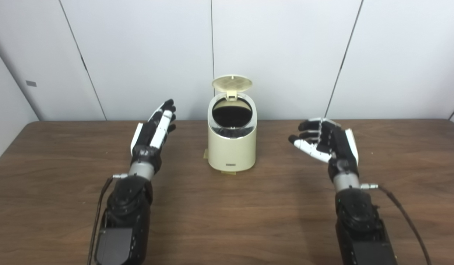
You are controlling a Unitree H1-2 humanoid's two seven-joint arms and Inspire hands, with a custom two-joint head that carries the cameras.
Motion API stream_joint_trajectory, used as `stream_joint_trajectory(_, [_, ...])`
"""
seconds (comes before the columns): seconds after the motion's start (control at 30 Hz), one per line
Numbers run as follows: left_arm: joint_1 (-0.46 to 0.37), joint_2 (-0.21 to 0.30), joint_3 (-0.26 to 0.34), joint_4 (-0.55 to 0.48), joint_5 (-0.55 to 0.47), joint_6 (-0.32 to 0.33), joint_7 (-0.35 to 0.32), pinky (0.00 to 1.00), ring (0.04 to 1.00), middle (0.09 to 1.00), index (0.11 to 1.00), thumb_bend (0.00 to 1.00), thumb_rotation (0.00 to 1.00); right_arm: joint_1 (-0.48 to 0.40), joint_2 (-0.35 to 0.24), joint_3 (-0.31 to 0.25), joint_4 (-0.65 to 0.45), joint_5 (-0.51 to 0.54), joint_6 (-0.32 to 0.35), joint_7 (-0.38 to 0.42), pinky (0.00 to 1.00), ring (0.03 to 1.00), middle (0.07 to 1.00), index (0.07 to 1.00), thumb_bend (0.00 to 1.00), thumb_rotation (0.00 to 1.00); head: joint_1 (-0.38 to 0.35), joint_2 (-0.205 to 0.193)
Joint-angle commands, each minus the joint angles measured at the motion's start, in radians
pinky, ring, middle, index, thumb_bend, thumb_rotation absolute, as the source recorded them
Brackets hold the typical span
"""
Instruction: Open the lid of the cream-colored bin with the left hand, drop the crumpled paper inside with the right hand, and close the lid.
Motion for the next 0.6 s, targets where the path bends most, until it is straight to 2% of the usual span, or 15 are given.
stream_joint_trajectory(0.0, [-0.089, 0.013, 0.001, 0.008, -0.012, -0.007, -0.005, 0.95, 0.943, 0.94, 0.94, 0.47, 0.74, -0.018, -0.006, -0.008, -0.041, 0.079, 0.005, 0.048, 0.68, 0.779, 0.808, 0.797, 0.54, 0.63, 0.002, -0.002])
stream_joint_trajectory(0.1, [-0.143, 0.025, -0.007, 0.048, 0.001, -0.011, -0.004, 0.94, 0.937, 0.936, 0.93, 0.48, 0.74, 0.016, -0.004, -0.01, -0.052, 0.137, 0.013, 0.077, 0.72, 0.814, 0.84, 0.836, 0.58, 0.67, 0.006, -0.015])
stream_joint_trajectory(0.2, [-0.181, 0.034, -0.012, 0.076, 0.007, -0.015, -0.004, 0.92, 0.924, 0.921, 0.912, 0.47, 0.74, 0.049, -0.004, 0.008, -0.059, 0.145, -0.009, 0.09, 0.78, 0.856, 0.884, 0.882, 0.6, 0.69, 0.012, -0.029])
stream_joint_trajectory(0.23, [-0.198, 0.038, -0.016, 0.078, 0.004, -0.005, -0.013, 0.92, 0.923, 0.92, 0.91, 0.47, 0.74, 0.064, -0.006, 0.016, -0.059, 0.146, -0.019, 0.097, 0.79, 0.862, 0.89, 0.89, 0.6, 0.7, 0.01, -0.04])
stream_joint_trajectory(0.3, [-0.22, 0.048, -0.024, 0.07, -0.002, 0.019, -0.029, 0.93, 0.925, 0.911, 0.9, 0.47, 0.78, 0.085, -0.004, 0.026, -0.055, 0.153, -0.034, 0.106, 0.87, 0.896, 0.908, 0.911, 0.61, 0.76, 0.011, -0.045])
stream_joint_trajectory(0.43, [-0.257, 0.068, -0.043, 0.055, -0.002, 0.05, -0.058, 0.94, 0.932, 0.917, 0.899, 0.48, 0.82, 0.108, 0.018, 0.021, -0.039, 0.167, -0.059, 0.094, 0.92, 0.902, 0.897, 0.905, 0.6, 0.82, 0.008, -0.056])
stream_joint_trajectory(0.53, [-0.286, 0.079, -0.058, 0.055, 0.01, 0.056, -0.07, 0.93, 0.925, 0.902, 0.876, 0.48, 0.8, 0.12, 0.028, 0.02, -0.035, 0.175, -0.064, 0.092, 0.94, 0.909, 0.893, 0.908, 0.6, 0.86, 0.007, -0.058])
stream_joint_trajectory(0.57, [-0.297, 0.084, -0.067, 0.058, 0.018, 0.057, -0.074, 0.93, 0.92, 0.891, 0.861, 0.47, 0.82, 0.125, 0.029, 0.02, -0.035, 0.179, -0.066, 0.095, 0.96, 0.917, 0.897, 0.915, 0.58, 0.89, 0.005, -0.055])
